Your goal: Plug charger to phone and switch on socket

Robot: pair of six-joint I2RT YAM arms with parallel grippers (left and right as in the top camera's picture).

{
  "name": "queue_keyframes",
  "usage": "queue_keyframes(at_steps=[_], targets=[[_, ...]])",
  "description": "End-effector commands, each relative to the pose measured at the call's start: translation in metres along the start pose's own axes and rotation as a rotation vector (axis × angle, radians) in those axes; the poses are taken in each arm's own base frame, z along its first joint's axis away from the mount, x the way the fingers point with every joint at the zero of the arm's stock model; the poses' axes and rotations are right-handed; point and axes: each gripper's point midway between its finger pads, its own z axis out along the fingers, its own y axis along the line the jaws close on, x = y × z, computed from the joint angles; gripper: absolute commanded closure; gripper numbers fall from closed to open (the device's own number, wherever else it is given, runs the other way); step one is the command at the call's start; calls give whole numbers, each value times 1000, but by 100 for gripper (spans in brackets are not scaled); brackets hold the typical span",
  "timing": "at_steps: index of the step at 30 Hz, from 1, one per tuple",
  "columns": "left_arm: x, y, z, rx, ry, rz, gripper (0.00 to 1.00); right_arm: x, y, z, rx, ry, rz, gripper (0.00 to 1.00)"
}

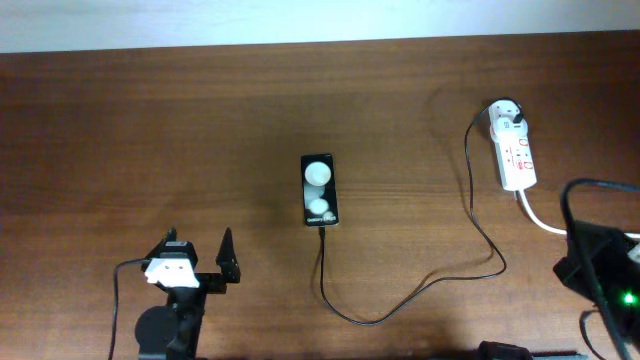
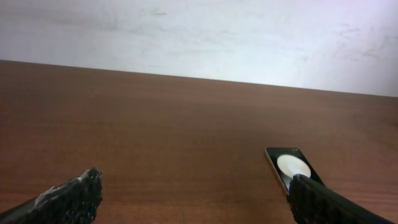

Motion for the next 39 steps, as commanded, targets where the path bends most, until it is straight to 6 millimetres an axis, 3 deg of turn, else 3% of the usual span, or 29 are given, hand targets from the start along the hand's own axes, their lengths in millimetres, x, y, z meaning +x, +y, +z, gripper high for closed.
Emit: queue_keyframes(at_steps=[1,7,11,31,32,33,34,35,39], targets=[[6,5,1,-21,10,16,1,5,2,-11,-23,-23,-24,96],[-7,9,1,-52,-41,46,1,8,1,-16,-27,-31,-25,96],[3,11,3,-55,-18,45,1,8,1,-17,-28,-33,-25,96],[2,10,4,-52,-45,45,1,21,-7,-16,3,17,-38,94],[2,10,4,-52,-45,45,1,21,-7,-16,3,17,-37,69],[2,10,4,-52,-45,45,1,21,-7,-16,3,18,-37,51],[2,10,4,-52,-45,45,1,21,-6,-16,0,20,-37,7],[2,10,4,-52,-45,45,1,21,-6,-16,1,19,-37,1],[2,10,4,-52,-44,45,1,21,-6,-16,1,19,-37,1]])
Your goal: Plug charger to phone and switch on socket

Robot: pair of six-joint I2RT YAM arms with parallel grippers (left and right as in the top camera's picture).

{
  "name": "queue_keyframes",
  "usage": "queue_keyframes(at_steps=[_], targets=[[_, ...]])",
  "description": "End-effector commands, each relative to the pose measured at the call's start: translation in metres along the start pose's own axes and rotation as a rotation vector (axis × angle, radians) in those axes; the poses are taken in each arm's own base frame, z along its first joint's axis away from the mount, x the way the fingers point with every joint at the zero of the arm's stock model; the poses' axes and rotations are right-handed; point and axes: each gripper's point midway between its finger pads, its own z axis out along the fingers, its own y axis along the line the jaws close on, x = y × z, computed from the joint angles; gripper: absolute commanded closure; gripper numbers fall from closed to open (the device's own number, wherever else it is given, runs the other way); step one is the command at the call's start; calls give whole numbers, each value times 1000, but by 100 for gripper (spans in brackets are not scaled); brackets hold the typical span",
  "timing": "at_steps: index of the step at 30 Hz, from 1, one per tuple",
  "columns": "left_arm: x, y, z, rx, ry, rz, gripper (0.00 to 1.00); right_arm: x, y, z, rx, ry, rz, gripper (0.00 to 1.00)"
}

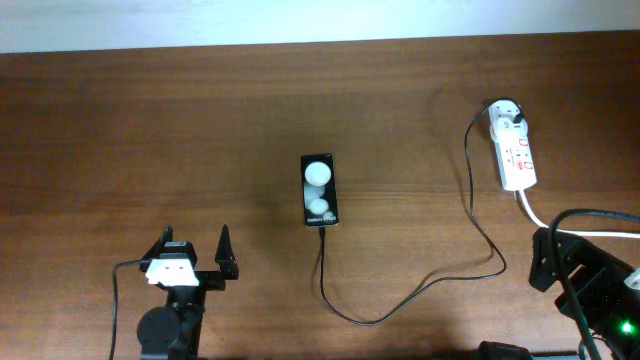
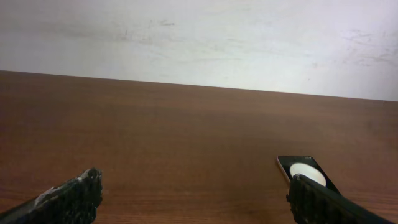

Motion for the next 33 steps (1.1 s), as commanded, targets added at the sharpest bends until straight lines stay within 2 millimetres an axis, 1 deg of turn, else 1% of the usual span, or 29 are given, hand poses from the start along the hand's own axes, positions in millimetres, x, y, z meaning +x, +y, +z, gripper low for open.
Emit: queue_keyframes(at_steps=[1,2,3,4,5,13,17,19,21,23,26,27,29,30,32,33], targets=[[2,4,0,-19,-2,19,1,1,1,-3,-10,-6,-12,1],[2,4,0,-19,-2,19,1,1,1,-3,-10,-6,-11,1],[2,4,0,-19,-3,19,1,-4,-9,-3,50,-32,-64,1],[2,4,0,-19,-3,19,1,-10,-24,-5,140,-65,-96,1],[2,4,0,-19,-3,19,1,-13,-31,-6,182,-81,-95,1],[2,4,0,-19,-3,19,1,-14,-32,-5,190,-77,-96,1],[2,4,0,-19,-3,19,1,-16,-38,-7,224,-93,-97,1],[2,4,0,-19,-3,19,1,-19,-42,-11,250,-122,-95,1],[2,4,0,-19,-3,19,1,-27,-39,-9,228,-174,-105,1],[2,4,0,-19,-3,19,1,-28,-32,2,170,-227,-139,1],[2,4,0,-19,-2,19,1,-15,-31,28,96,-287,-155,1],[2,4,0,-19,-3,19,1,-11,-33,42,65,-344,-153,1],[2,4,0,-19,-3,19,1,-3,-35,61,24,-408,-152,1],[2,4,0,-19,-3,19,1,3,-36,74,-5,-437,-153,1],[2,4,0,-19,-3,19,1,10,-32,92,-70,-475,-161,1],[2,4,0,-19,-3,19,1,14,-27,103,-127,-506,-171,1]])
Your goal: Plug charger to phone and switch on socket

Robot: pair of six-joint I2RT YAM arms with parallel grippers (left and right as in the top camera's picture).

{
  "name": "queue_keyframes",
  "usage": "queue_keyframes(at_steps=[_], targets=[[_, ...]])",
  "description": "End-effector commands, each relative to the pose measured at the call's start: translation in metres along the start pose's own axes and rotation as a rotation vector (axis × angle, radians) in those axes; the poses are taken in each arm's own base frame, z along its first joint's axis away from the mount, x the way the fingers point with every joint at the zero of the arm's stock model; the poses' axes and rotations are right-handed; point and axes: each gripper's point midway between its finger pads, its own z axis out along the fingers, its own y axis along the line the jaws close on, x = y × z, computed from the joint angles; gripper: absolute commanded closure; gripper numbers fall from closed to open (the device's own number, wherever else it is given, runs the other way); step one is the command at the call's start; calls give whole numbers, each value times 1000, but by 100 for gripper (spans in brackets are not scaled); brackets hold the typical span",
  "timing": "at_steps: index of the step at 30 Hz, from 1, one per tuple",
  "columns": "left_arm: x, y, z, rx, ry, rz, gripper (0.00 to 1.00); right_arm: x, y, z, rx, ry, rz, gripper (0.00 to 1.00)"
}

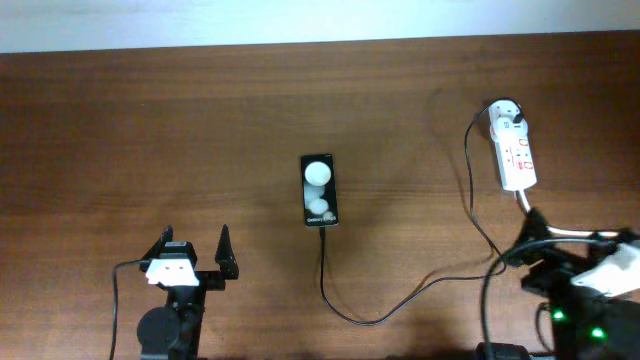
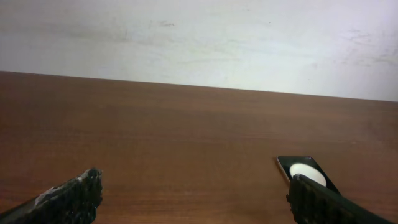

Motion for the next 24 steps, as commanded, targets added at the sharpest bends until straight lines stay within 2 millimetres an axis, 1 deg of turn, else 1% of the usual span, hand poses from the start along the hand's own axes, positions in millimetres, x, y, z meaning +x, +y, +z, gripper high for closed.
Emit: queue_keyframes(at_steps=[1,2,3,5,6,11,24], targets=[[2,4,0,-18,0,18,1,27,18,20,-155,-52,-4,1],[2,4,0,-18,-1,18,1,33,22,25,-193,-72,-5,1],[2,4,0,-18,-1,18,1,43,30,32,-265,-102,-8,1],[2,4,0,-18,0,18,1,54,35,38,-319,-127,-10,1],[2,4,0,-19,-1,18,1,59,35,42,-326,-137,14,1],[2,4,0,-18,0,18,1,76,34,50,-352,-176,13,1],[2,4,0,-18,-1,18,1,73,29,50,-334,-195,31,1]])
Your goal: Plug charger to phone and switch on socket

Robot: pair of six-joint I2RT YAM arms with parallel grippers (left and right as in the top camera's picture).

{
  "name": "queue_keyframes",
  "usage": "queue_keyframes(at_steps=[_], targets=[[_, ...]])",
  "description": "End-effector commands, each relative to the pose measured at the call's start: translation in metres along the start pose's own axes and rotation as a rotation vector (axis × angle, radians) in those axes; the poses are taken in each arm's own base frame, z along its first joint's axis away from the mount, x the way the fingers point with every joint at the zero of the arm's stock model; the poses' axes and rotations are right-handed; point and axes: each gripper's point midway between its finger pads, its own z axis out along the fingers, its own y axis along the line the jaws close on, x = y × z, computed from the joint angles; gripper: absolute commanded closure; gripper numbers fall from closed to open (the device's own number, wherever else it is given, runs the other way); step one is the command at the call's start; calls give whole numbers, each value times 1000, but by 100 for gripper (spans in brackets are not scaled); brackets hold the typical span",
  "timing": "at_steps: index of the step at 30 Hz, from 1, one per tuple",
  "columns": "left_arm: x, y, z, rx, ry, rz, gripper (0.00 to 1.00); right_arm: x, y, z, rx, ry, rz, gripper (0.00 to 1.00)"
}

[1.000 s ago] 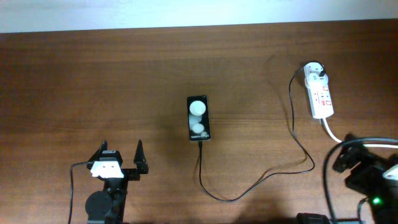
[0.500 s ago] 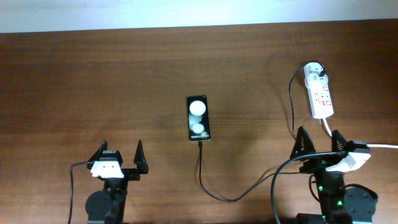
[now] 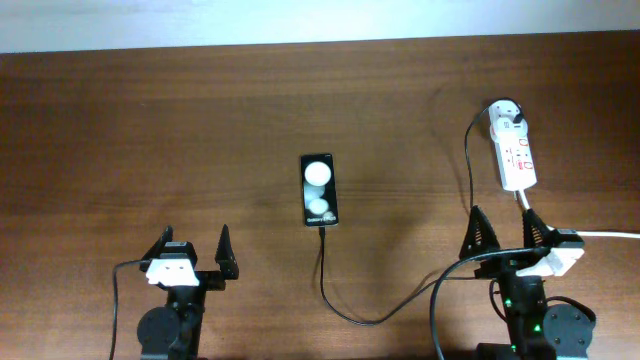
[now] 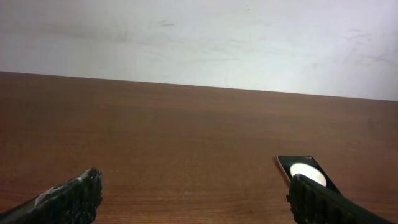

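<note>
A black phone (image 3: 319, 190) lies flat at the table's middle, also showing at the right in the left wrist view (image 4: 303, 169). A thin black cable (image 3: 380, 318) meets its near end, loops forward, then runs up to the white power strip (image 3: 515, 155) at the far right, where a white charger plug (image 3: 505, 113) sits in the far socket. My left gripper (image 3: 194, 248) stands open at the front left with nothing between its fingers (image 4: 74, 196). Below the strip, my right gripper (image 3: 503, 225) is open, pointing towards it and apart from it.
The strip's own white lead (image 3: 590, 236) runs off the right edge, passing close to the right arm. A pale wall (image 4: 199, 43) bounds the far side of the brown table (image 3: 150, 120).
The right arm has shifted left from the table's right edge and now stands straight, fingers spread and pointing at the strip. The left arm, phone and cable have not moved.
At first the right arm was tucked at the far right edge and the left gripper stood open at the front left. At each later moment the right arm stood further left. It is now in front of the strip; the left gripper only turned slightly.
</note>
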Motion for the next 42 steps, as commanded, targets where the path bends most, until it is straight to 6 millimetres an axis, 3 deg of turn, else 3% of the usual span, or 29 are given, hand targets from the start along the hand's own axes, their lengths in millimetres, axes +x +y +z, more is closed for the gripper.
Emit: queue_keyframes(at_steps=[1,7,20,27,32,38,42], targets=[[2,4,0,-18,-1,16,1,-2,1,-2,-12,-19,7,1],[2,4,0,-18,-1,16,1,-15,6,-1,-45,-108,-7,1],[2,4,0,-19,-1,16,1,-3,0,6,-53,-132,-11,1],[2,4,0,-18,-1,16,1,21,-9,14,-58,-146,-13,1],[2,4,0,-18,-1,16,1,25,-15,15,-26,-132,-8,1],[2,4,0,-18,-1,16,1,70,-32,17,44,50,17,1],[2,4,0,-18,-1,16,1,74,-34,17,48,65,-57,1]])
